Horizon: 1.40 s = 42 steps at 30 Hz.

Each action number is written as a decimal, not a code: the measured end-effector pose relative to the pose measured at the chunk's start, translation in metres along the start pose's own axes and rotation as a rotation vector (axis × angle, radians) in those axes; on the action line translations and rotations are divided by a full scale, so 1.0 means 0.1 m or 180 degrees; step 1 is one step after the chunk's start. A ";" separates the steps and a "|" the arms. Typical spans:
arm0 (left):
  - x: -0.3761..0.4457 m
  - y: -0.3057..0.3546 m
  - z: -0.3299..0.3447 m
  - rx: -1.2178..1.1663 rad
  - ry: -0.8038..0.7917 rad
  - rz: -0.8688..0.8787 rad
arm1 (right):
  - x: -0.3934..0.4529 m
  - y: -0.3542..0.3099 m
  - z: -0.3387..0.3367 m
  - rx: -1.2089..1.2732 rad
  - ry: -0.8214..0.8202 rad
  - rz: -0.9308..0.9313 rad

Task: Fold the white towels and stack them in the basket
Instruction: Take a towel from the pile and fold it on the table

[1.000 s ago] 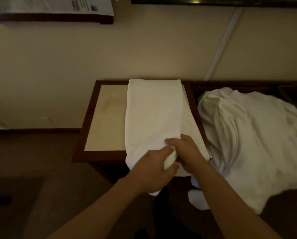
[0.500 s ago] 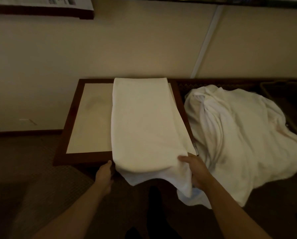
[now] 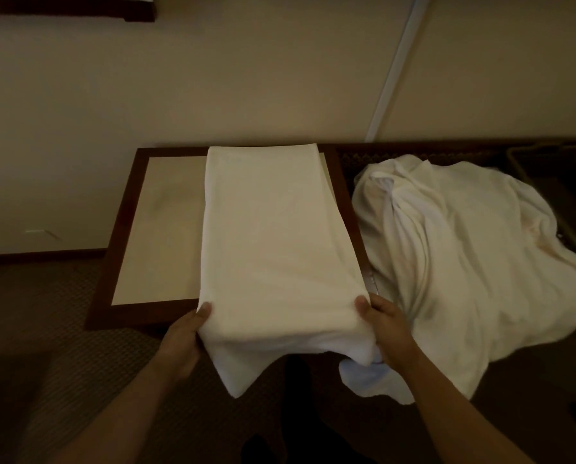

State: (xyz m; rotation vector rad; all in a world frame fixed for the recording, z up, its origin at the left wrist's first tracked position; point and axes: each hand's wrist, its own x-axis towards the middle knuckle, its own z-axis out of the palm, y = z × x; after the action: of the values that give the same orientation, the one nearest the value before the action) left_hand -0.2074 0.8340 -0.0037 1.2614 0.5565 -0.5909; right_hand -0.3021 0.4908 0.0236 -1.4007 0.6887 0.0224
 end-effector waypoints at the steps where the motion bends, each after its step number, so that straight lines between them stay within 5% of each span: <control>1: 0.01 0.00 0.01 0.0302 0.0173 0.0167 | 0.01 0.05 -0.02 0.0002 0.0059 0.0011; 3: 0.05 -0.06 0.00 0.0601 0.0410 0.0347 | 0.07 0.18 -0.03 -0.0082 0.0216 0.0173; 6: 0.08 -0.09 0.00 -0.0058 0.0243 0.0029 | 0.17 0.34 0.01 -0.0460 0.0290 0.0330; 10: 0.09 -0.03 -0.07 -0.0325 -0.0079 -0.0453 | 0.18 0.28 0.03 -0.0790 0.0236 -0.0168; 17: 0.03 -0.01 -0.04 0.2620 0.0969 0.0762 | 0.27 0.49 -0.04 -0.1447 0.0432 -0.0371; 21: 0.03 -0.10 -0.04 0.2263 0.1061 0.0652 | 0.31 0.55 0.01 -0.1249 0.0472 -0.0178; 28: 0.00 -0.03 0.00 0.2741 0.1372 0.1022 | 0.23 0.53 0.09 -0.1844 0.0762 -0.0472; 42: 0.26 0.36 0.10 0.2555 0.0890 0.0576 | 0.36 0.53 0.00 -0.1660 0.0491 -0.0277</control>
State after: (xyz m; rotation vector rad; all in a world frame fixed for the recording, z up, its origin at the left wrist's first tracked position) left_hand -0.1630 0.8289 0.0059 2.1532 0.4339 -0.4994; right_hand -0.2946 0.4883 -0.0403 -1.9478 0.7822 0.0266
